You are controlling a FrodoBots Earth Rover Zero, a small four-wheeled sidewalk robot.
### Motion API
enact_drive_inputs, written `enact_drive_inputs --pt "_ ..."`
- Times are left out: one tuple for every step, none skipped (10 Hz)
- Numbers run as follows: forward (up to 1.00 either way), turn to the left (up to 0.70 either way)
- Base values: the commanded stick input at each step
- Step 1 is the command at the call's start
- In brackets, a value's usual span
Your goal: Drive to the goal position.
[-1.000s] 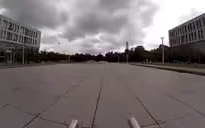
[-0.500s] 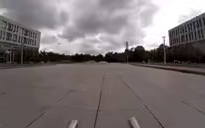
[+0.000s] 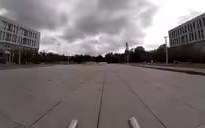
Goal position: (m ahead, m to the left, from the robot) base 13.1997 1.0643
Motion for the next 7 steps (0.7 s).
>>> enact_drive_inputs --pt "1.00 0.00" --pt "1.00 0.00" --pt "1.00 0.00" --pt "1.00 0.00" --pt "1.00 0.00" --pt "1.00 0.00" --pt "1.00 0.00"
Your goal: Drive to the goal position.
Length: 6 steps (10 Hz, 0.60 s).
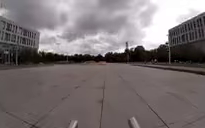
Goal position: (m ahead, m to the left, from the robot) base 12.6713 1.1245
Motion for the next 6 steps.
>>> enact_drive_inputs --pt "1.00 0.00" --pt "1.00 0.00" --pt "1.00 0.00" --pt "1.00 0.00" --pt "1.00 0.00" --pt "1.00 0.00"
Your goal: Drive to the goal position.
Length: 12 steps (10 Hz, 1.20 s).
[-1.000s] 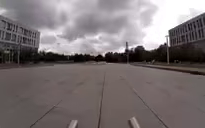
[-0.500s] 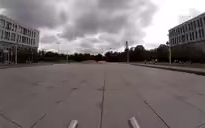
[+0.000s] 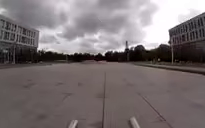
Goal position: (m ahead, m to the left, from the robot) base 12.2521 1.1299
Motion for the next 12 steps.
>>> enact_drive_inputs --pt "1.00 0.00" --pt "1.00 0.00" --pt "1.00 0.00" --pt "1.00 0.00" --pt "1.00 0.00" --pt "1.00 0.00" --pt "1.00 0.00" --pt "1.00 0.00" --pt "1.00 0.00" --pt "1.00 0.00" --pt "1.00 0.00" --pt "1.00 0.00"
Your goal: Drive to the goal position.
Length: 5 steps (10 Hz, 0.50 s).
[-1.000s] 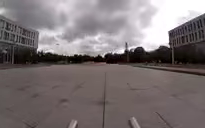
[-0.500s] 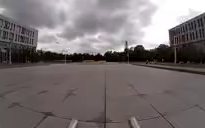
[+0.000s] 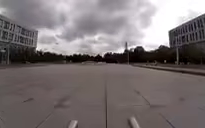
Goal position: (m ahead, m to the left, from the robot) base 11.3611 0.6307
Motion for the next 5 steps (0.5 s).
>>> enact_drive_inputs --pt "1.00 0.00" --pt "1.00 0.00" --pt "1.00 0.00" --pt "1.00 0.00" --pt "1.00 0.00"
